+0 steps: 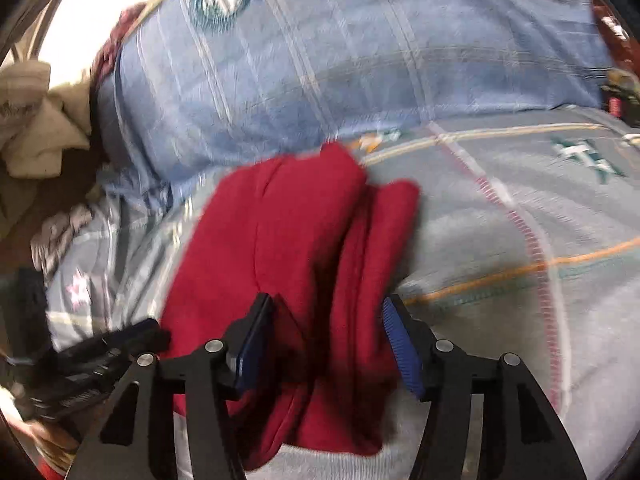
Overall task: Fold small clothes
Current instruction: 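Release the sweater and press the folded bundle flat with both tools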
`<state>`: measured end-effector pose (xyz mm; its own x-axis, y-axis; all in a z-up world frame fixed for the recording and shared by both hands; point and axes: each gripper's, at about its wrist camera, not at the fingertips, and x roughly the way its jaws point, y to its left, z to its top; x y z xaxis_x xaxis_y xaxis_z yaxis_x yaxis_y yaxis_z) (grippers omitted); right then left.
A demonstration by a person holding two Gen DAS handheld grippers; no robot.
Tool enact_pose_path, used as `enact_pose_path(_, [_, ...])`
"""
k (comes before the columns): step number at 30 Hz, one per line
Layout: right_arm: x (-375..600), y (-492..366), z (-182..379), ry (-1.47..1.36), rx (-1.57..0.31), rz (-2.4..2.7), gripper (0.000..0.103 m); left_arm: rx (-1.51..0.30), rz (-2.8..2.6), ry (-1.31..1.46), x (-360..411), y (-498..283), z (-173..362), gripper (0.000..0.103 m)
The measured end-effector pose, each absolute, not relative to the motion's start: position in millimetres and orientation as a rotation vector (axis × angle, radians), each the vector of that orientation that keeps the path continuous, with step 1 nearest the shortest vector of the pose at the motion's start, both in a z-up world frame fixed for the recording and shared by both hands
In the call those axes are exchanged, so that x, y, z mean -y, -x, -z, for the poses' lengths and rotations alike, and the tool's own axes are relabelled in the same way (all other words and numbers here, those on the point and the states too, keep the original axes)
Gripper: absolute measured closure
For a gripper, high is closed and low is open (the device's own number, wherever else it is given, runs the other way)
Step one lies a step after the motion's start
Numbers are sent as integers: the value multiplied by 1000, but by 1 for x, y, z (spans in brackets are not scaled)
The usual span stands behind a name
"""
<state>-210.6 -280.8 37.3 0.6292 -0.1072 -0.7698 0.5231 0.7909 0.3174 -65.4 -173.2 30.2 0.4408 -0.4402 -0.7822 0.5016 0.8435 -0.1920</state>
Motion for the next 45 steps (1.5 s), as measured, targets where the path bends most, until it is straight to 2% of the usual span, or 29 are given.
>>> enact_pose_path(4, [254, 204, -73, -396, -770, 339, 46, -919, 562, -63, 180, 70, -32, 36])
enact_pose_path(6, [249, 198, -73, -384, -771, 304, 48, -899, 540, -85, 180, 72, -29, 35])
enact_pose_path(10, [236, 177, -47, -314, -838, 313, 58, -881, 516, -118, 183, 77, -16, 32])
enact_pose_path(11, [236, 177, -47, -314, -838, 313, 59, -881, 522, -110, 184, 78, -13, 28])
enact_pose_path(13, [237, 176, -26, -259, -896, 372, 60, -880, 520, -105, 185, 78, -11, 27])
enact_pose_path(16, [244, 182, -11, -280, -903, 385, 56, -865, 513, -111, 186, 74, -11, 26])
enact_pose_path(21, [241, 189, -24, -326, -904, 367, 52, -847, 500, -118, 183, 78, -12, 26])
enact_pose_path(25, [217, 205, -39, -315, -856, 306, 52, -824, 485, -131, 182, 85, -15, 28])
enact_pose_path(31, [212, 199, -3, -268, -981, 351, 52, -787, 466, -154, 174, 100, -24, 28])
enact_pose_path(34, [212, 206, -11, -310, -946, 340, 51, -753, 440, -169, 169, 109, -32, 28])
enact_pose_path(43, [211, 226, -55, -307, -801, 407, 29, -693, 401, -106, 148, 142, -52, 28])
enact_pose_path(45, [212, 229, -59, -297, -788, 451, 27, -693, 408, -94, 142, 149, -55, 28])
